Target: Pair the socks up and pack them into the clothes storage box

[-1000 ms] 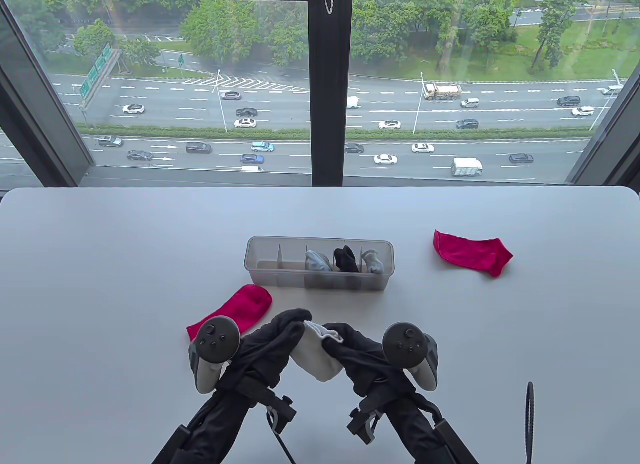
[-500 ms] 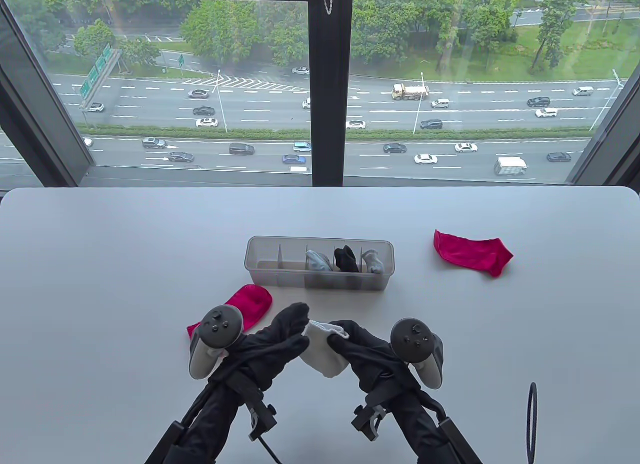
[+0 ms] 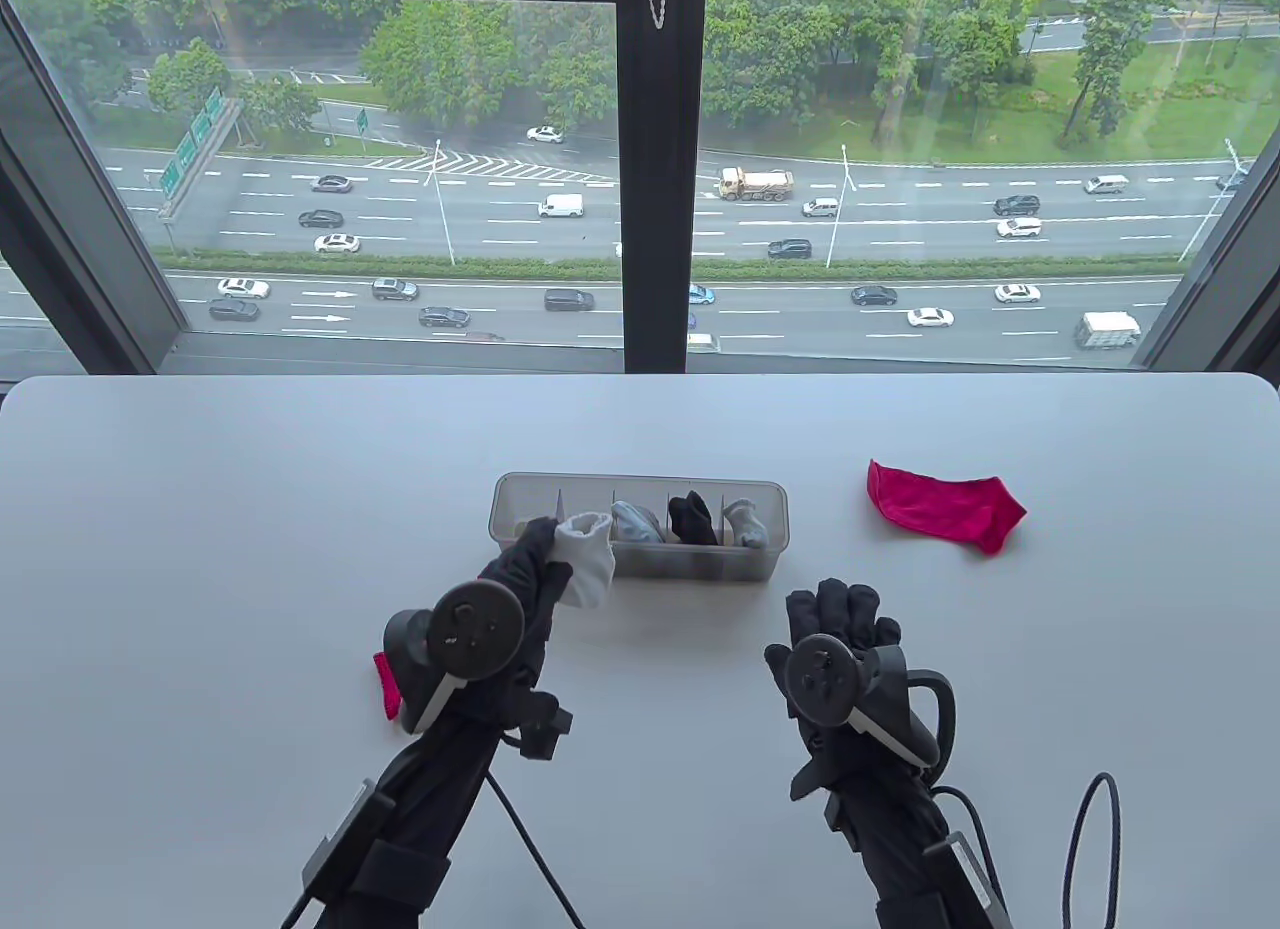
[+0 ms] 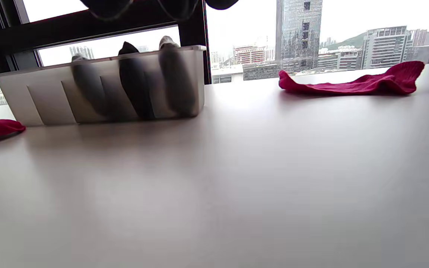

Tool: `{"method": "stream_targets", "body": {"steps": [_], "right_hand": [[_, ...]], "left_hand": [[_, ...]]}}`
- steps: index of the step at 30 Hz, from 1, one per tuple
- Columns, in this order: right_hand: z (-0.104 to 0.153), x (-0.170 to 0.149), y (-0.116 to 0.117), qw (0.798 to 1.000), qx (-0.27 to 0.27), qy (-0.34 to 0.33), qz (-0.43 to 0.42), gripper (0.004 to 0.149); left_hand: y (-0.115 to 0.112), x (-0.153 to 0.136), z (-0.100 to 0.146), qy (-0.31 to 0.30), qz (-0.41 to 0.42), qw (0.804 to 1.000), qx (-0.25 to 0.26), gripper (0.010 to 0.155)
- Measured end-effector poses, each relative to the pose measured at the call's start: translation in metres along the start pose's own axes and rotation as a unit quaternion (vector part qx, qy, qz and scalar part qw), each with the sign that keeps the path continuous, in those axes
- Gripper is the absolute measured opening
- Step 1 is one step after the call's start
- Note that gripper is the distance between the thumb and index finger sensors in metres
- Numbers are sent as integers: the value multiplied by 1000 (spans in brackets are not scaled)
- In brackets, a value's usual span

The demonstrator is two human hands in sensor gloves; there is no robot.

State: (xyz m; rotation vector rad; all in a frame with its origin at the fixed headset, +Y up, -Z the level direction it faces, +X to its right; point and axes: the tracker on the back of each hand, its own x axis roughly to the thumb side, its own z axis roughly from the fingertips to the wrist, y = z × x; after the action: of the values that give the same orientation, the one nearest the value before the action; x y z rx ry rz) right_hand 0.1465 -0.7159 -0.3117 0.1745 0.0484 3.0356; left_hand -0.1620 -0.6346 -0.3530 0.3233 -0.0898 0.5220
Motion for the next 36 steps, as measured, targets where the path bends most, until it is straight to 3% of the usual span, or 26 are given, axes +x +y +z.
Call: {"method": "stream_targets", "body": {"steps": [6,11,17,21,25,27,30,36], "right_hand": [[-1,6,2,1000,17,-6,-20,67],[-3,7,4,1000,29,-11,0,67],[-5,9,5,999,43,-11,-3,68],[-4,9,4,999,45,-12,-5,68],[-4,11,4,999,47,-18,-3,68],[-3,14,3,999,46,-23,-2,68],[-2,17,2,998,48,-33,-2,68],[1,27,2,997,53,-56,0,68]], "left_hand": [[-42,6,-63,41,-127,991,-23,49],[-85,-1,-83,74,-164,982,-54,52],[-121,-18,-85,83,-187,971,-125,45],[-105,-26,-84,77,-168,967,-174,52],[-61,-36,-77,74,-125,970,-196,60],[-40,-50,-66,80,-129,951,-270,64],[-26,-77,-40,102,-146,915,-361,69],[-32,-134,31,148,-183,820,-522,79]]}}
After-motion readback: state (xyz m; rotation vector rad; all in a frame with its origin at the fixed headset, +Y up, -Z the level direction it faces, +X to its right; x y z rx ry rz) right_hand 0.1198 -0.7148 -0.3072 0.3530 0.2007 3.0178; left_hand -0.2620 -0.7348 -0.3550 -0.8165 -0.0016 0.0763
